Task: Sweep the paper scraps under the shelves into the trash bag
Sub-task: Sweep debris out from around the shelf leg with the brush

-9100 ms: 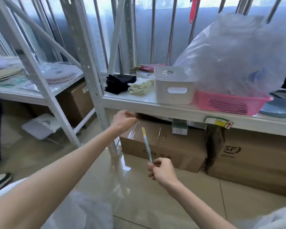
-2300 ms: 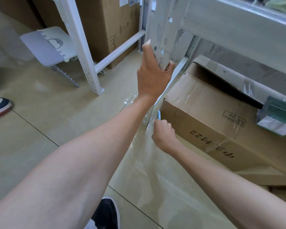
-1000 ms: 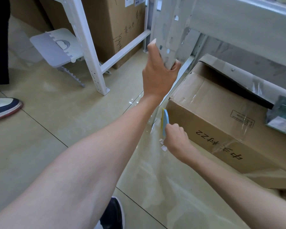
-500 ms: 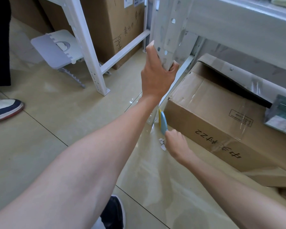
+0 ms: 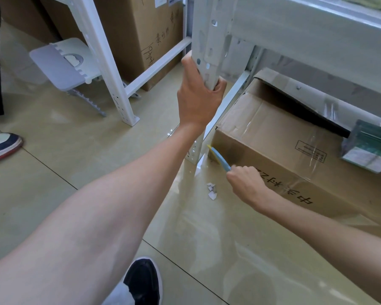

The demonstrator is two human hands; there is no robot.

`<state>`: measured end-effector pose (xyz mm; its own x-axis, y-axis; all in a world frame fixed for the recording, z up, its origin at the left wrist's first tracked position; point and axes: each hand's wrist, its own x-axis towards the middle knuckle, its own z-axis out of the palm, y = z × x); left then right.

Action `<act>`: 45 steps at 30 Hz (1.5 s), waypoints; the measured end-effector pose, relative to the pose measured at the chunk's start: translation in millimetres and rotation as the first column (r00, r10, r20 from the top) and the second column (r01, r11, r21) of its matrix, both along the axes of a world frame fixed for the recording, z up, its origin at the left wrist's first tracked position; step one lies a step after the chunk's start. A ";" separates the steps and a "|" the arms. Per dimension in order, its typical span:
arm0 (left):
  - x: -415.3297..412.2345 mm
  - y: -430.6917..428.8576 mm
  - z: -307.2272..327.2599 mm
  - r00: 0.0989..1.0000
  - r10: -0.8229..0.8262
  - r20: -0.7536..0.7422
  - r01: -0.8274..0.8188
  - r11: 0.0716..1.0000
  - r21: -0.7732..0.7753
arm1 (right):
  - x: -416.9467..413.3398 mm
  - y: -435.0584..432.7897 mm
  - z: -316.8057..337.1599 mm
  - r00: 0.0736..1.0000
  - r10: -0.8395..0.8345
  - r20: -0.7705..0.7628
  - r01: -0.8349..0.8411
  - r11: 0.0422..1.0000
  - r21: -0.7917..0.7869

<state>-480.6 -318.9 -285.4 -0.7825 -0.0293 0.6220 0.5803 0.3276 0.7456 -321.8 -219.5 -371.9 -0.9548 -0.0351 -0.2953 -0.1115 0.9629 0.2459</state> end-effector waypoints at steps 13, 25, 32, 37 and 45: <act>2.1 -1.2 3.8 1.000 -0.011 -0.011 0.011 0.999 0.037 | 37.2 -37.4 -35.0 0.968 0.181 0.176 -0.159 0.978 -0.135; 1.5 -1.0 2.1 1.000 -0.015 -0.016 0.016 1.000 0.016 | 0.9 -17.7 -18.0 0.979 -0.198 -0.057 0.188 0.971 -0.149; 4.5 2.0 3.8 1.000 0.024 0.003 -0.024 0.999 0.026 | 47.3 -29.4 -43.2 0.994 0.085 0.067 -0.070 0.978 -0.198; 8.4 1.4 8.7 1.000 0.017 0.012 -0.017 1.000 0.005 | 61.9 -29.6 -31.3 0.999 0.010 0.051 0.003 0.966 -0.257; 4.6 2.2 4.0 0.998 0.053 0.041 -0.054 0.998 0.020 | 1.5 -23.7 -0.3 0.958 -0.267 -0.103 0.218 0.915 -0.339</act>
